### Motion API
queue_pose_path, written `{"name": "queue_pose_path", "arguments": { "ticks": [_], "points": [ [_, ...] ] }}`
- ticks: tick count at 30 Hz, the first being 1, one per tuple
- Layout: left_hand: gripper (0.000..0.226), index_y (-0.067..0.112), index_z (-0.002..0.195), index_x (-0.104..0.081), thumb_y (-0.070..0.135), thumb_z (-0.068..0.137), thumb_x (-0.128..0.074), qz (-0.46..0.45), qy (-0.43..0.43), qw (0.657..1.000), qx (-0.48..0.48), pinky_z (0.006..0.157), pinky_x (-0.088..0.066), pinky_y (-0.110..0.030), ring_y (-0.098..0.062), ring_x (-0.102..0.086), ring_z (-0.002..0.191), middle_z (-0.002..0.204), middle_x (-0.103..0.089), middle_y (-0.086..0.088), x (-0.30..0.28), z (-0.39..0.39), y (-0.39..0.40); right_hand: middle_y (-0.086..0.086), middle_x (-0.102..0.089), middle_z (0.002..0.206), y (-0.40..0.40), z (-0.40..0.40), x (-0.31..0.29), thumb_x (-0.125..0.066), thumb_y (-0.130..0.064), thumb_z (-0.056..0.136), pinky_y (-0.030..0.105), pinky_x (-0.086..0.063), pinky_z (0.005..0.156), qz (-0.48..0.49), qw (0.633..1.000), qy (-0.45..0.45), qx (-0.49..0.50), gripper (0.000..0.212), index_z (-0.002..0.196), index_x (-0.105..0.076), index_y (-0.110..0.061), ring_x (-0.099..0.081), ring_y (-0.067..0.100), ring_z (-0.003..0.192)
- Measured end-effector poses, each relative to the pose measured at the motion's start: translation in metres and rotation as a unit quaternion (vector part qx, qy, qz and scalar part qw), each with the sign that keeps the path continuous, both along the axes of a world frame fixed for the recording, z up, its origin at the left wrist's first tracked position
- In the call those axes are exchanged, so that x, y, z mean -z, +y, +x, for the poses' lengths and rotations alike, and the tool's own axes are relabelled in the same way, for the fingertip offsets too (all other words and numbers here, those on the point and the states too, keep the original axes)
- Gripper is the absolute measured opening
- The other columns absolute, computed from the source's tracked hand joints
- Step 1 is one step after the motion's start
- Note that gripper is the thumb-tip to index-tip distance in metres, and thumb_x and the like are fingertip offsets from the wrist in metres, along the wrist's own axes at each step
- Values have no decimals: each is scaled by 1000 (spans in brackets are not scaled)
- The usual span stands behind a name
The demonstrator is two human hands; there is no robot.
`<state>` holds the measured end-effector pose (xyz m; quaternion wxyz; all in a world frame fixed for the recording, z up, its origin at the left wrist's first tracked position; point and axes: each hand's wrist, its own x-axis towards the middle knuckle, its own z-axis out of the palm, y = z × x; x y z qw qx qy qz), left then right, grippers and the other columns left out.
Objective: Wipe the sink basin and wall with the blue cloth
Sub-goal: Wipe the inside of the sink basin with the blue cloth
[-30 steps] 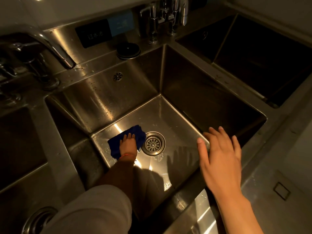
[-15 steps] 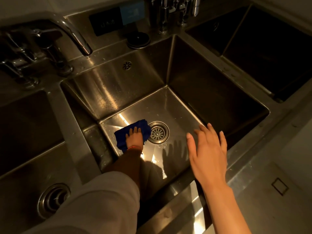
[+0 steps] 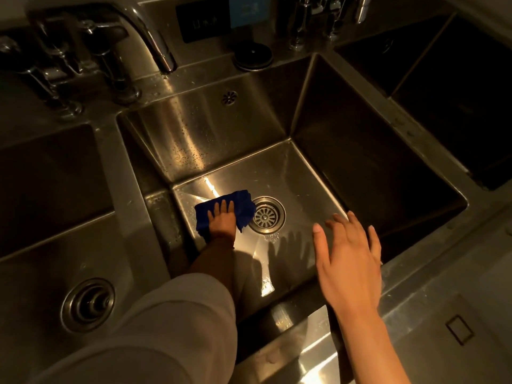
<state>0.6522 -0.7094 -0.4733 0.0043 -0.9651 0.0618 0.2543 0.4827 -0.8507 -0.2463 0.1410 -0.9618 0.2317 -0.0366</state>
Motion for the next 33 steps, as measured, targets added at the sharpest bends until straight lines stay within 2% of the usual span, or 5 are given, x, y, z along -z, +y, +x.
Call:
{"name": "queue_pose_path", "arguments": {
  "ticks": [6,16,19,23,33],
  "points": [
    [66,16,153,-5,13,99,-44,10,-14,1000,5,119,-9,-47,-28,-4,148,161,-3,-8,1,1,-2,6,-55,130,0,0,0,-17,-49,90,42,-11,116,2,1000,1,-3,61,115,-60,-14,-34,19,134],
    [63,11,151,-13,12,97,-46,8,-41,999,1,118,-17,-46,-31,-13,146,159,-12,-12,-1,-5,0,8,-58,126,-1,-1,4,-28,-44,94,41,-11,114,-1,1000,-23,-8,49,111,-61,-12,-38,21,132],
    [61,10,151,-15,17,98,-45,10,-41,999,-22,116,-20,-46,-31,-15,145,159,-15,-13,-1,-16,-1,8,-58,127,0,0,3,-32,-41,94,41,-10,114,-5,1000,-21,-22,45,113,-60,-12,-37,21,132],
    [53,11,151,-15,17,102,-34,13,-25,999,-28,117,-19,-46,-31,-14,146,159,-13,-11,2,-24,7,7,-54,132,1,1,2,-30,-41,94,38,-5,114,-5,999,-11,-49,47,117,-58,-12,-33,19,135],
    [55,13,152,-13,14,101,-34,26,-27,999,-40,118,-15,-48,-31,-10,147,160,-10,-10,6,-14,8,2,-45,141,-2,1,1,-24,-43,94,31,6,112,14,996,5,-83,49,124,-52,-16,-21,14,139]
  ]
}}
